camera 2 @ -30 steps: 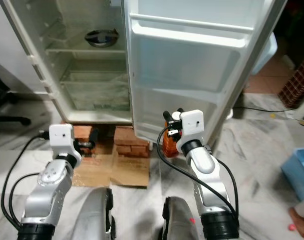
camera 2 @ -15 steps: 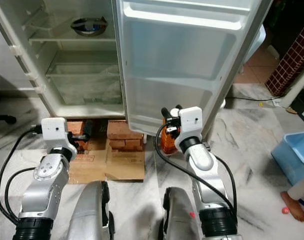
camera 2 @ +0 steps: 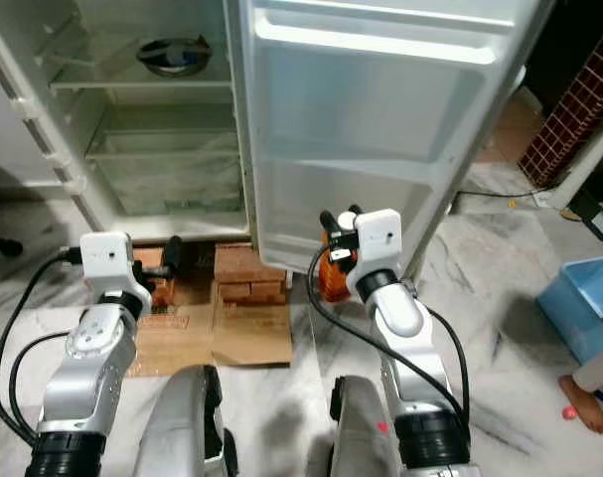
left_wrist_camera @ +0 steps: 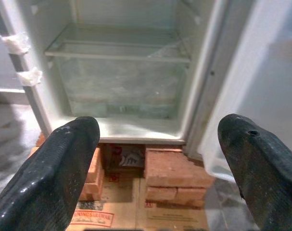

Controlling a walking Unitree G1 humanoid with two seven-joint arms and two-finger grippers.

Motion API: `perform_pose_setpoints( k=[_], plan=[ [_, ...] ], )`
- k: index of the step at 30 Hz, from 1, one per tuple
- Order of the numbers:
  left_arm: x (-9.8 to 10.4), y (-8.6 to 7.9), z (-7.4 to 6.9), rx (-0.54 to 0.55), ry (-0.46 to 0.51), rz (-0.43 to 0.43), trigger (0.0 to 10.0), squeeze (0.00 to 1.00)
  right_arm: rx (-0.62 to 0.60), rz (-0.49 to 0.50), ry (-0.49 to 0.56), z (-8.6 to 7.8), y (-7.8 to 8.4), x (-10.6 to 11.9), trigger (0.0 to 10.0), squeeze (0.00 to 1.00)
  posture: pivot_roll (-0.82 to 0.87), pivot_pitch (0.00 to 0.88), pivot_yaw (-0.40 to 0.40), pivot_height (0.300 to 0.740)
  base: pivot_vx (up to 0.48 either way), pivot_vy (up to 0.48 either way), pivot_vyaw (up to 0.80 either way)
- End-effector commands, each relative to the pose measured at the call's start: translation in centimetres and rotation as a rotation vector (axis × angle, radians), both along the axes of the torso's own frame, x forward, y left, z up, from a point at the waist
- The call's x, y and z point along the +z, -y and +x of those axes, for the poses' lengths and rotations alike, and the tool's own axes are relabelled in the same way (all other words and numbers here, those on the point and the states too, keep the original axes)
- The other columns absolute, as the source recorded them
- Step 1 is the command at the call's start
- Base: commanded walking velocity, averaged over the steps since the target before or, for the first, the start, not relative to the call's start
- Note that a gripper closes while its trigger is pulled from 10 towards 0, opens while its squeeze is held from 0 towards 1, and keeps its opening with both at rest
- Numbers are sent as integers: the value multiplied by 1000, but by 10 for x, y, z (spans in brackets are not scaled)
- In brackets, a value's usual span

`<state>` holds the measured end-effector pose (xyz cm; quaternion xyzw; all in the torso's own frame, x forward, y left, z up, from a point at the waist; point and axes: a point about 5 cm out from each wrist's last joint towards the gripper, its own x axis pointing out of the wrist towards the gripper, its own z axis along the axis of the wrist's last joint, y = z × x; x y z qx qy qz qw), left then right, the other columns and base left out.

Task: Restocking fridge

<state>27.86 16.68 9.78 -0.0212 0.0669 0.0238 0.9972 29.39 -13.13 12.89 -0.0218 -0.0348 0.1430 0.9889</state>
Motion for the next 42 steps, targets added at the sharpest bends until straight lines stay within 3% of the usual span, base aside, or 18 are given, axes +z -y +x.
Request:
perform_pose_setpoints(
  k=[1,29,31,42],
  plan=[
    [-2,3,1,-10,-8,0,10000,0,-3,-4,55,2,1,11,10000,0,2,76,-9,591,375,0,0],
    [-8,12,2,-53,-39,33,10000,0,-45,-34,100,8,9,19,10000,0,1,68,-12,591,409,-24,0],
    [-7,13,2,-55,-28,-1,10000,0,-51,-39,102,8,10,19,10000,0,1,69,-13,591,0,0,0],
    [-7,12,-1,-47,-44,-8,10000,0,-58,-56,102,6,14,16,10000,0,5,70,-16,591,0,0,0]
  ],
)
